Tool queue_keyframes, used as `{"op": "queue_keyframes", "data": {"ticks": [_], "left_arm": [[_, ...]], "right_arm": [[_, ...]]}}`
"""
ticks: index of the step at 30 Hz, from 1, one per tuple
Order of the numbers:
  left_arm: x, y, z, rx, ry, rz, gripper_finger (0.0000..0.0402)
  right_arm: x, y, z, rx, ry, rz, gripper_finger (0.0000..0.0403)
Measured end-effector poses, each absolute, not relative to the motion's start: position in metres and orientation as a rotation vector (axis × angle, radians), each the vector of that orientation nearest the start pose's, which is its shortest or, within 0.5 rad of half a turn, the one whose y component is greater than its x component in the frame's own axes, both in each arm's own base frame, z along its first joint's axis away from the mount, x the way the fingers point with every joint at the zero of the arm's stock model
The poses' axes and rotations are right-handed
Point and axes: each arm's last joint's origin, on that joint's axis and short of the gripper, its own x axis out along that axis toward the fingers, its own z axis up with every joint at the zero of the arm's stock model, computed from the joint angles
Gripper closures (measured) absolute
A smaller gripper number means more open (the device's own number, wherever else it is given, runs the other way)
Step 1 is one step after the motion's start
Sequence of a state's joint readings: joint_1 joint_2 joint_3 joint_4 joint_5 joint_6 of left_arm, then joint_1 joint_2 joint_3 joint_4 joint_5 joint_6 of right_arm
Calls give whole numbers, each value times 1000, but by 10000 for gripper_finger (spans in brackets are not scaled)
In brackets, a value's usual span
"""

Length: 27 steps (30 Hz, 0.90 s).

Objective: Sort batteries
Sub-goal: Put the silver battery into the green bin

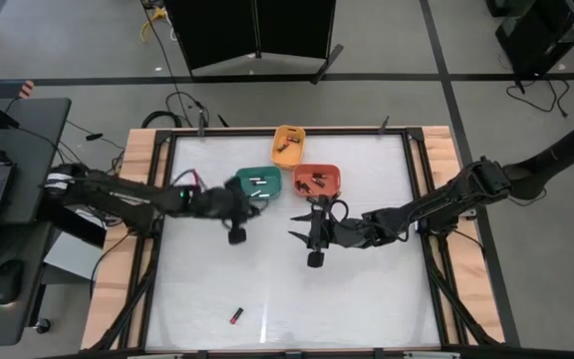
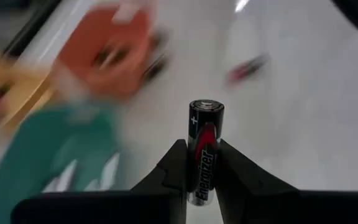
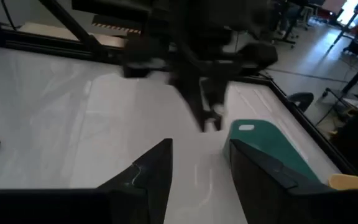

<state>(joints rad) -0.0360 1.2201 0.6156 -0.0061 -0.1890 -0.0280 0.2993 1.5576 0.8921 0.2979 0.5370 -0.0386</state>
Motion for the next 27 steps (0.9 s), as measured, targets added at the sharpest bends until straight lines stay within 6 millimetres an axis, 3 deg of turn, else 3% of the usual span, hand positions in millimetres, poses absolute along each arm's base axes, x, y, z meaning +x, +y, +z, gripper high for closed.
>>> {"op": "queue_keyframes", "data": {"ticks": [6,12,19,27], "left_arm": [[249,49,208,118,828,287,346],[267,92,204,95,975,312,346],[291,106,188,103,1089,237,346],[302,122,161,92,1203,220,346]], "right_arm": [[322,83,230,-187,345,-233,235],[321,83,228,-190,367,-234,235],[319,82,223,-184,415,-238,235],[319,82,222,-181,425,-239,235]]}}
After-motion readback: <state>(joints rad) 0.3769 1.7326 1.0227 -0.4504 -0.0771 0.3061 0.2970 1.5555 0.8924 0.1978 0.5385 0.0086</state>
